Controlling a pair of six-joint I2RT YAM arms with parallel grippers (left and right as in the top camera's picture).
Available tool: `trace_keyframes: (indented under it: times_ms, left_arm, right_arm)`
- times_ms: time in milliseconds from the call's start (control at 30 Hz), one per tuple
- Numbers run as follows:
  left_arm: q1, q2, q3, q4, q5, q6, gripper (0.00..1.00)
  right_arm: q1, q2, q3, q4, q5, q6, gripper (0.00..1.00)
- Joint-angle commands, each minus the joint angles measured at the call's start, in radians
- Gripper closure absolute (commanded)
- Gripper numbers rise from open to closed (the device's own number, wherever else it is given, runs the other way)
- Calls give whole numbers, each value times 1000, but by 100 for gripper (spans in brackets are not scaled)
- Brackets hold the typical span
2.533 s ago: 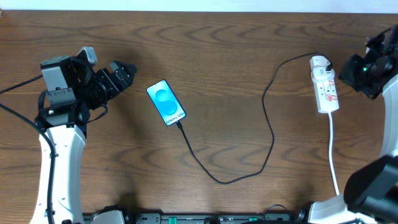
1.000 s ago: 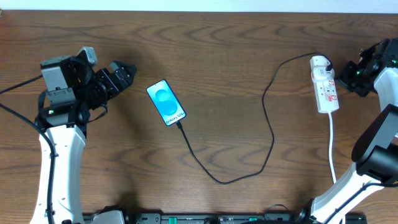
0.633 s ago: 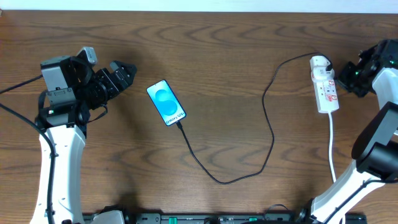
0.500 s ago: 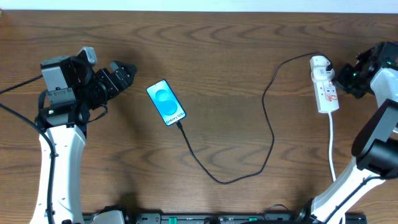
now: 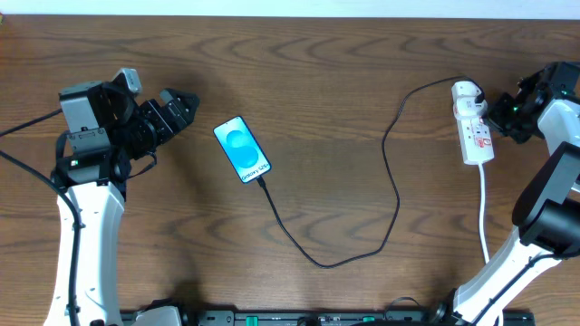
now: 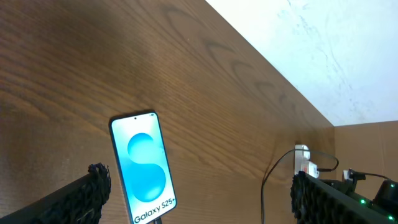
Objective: Plug charger to phone and switch on socket
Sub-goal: 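Lower the right gripper onto the orange switch beside the plugged socket, then press the orange switch down with the right gripper fingertip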
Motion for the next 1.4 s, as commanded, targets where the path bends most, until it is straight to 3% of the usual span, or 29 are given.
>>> trace_keyframes:
  times_ms: [0,1367]
  left_arm:
    - [1,-6,18,-3,-6,6,5]
    - [1,-6,18,-3,-6,6,5]
  right_arm:
    - [9,6,-4,3,-7,-6,99]
    - [29,8,-97,50,-132,-44,99]
